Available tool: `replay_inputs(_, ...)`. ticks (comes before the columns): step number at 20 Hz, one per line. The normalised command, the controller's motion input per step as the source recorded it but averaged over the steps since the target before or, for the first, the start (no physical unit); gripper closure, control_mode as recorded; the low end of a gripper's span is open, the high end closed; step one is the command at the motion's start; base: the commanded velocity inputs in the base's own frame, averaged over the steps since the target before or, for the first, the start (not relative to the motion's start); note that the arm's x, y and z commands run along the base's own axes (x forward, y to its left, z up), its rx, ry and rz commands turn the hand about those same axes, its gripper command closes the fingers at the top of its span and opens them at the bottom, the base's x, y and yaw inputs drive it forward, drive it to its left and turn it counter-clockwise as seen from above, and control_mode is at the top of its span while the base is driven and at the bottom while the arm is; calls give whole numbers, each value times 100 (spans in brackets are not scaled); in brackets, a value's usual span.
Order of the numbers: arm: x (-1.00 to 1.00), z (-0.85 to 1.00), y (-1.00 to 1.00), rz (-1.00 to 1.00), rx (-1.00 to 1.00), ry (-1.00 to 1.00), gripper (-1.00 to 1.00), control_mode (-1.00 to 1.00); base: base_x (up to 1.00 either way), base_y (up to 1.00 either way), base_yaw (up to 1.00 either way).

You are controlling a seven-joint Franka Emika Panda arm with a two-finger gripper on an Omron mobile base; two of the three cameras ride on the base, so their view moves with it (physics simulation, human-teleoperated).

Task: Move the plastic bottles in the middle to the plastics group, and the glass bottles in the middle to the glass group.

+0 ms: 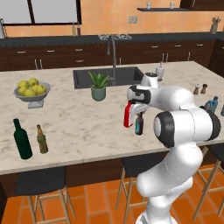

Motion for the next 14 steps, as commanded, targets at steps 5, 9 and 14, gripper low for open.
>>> replay_inputs(5, -55, 30, 29, 9, 2, 7, 100, -100, 0, 0, 0)
replay_inputs(9, -44, 32, 69, 6, 7, 22, 100, -100, 0, 0, 0)
replay_inputs(14, -17, 20, 100, 17, 0, 2, 100, -100, 0, 0, 0)
